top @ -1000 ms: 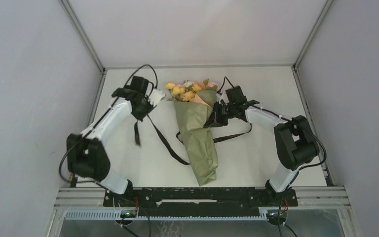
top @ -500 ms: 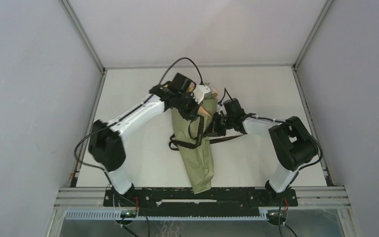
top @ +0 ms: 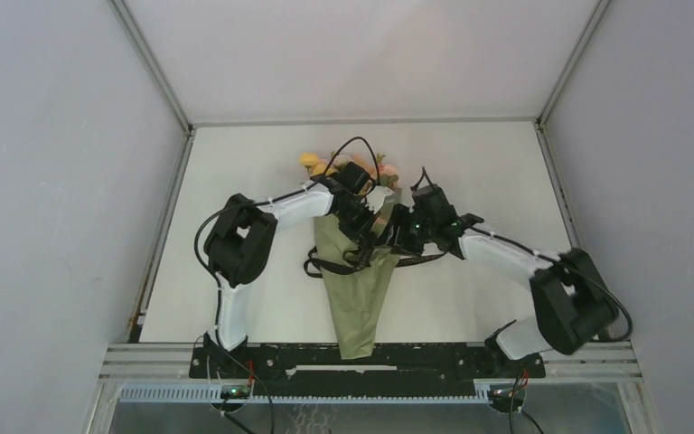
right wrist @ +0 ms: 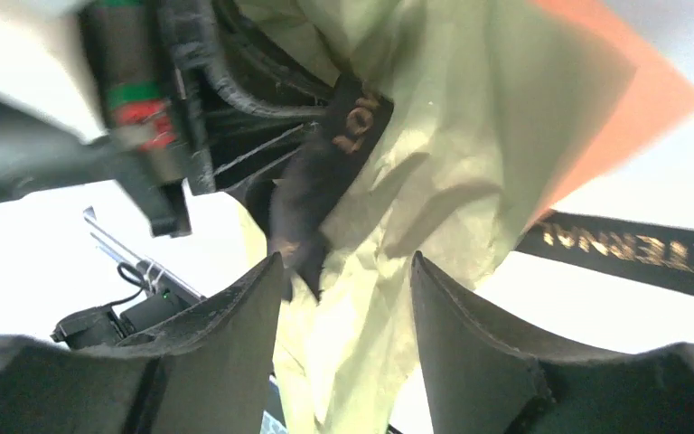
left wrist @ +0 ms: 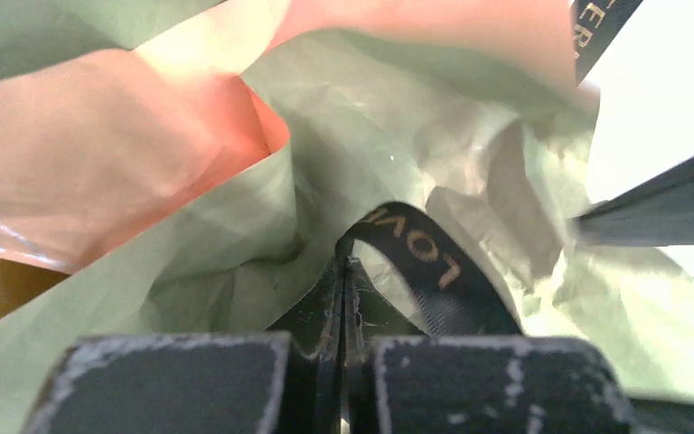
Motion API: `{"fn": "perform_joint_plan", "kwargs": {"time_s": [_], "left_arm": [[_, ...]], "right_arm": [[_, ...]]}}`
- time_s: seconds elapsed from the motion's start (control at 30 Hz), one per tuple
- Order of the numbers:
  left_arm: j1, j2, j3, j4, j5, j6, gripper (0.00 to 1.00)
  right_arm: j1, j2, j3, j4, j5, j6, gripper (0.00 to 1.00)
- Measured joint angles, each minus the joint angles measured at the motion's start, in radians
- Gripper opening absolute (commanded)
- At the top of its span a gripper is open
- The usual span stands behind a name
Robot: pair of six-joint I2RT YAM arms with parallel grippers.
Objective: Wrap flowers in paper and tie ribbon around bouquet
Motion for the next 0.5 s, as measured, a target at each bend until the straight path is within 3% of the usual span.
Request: {"fn": "perform_joint_plan", "kwargs": {"time_s": [0.17,0.27,0.5], "left_arm": [[0.0,0.009,-0.013,0.021,0.001,0.0,0.0],[0.0,0.009,-0.026,0.038,0.006,-0.001,0.0],[0.0,0.009,-0.033,0.053,0.012,-0.002,0.0]], "right_arm": [[-0.021,-0.203,0.009,-0.19,0.198,-0.028,0.81],[-0.075,-0.242,0.025,-0.296,0.321,-0.053,0.88],[-0.262,-0.026,0.053,-0.394,0.444,-0.145,0.86]]}}
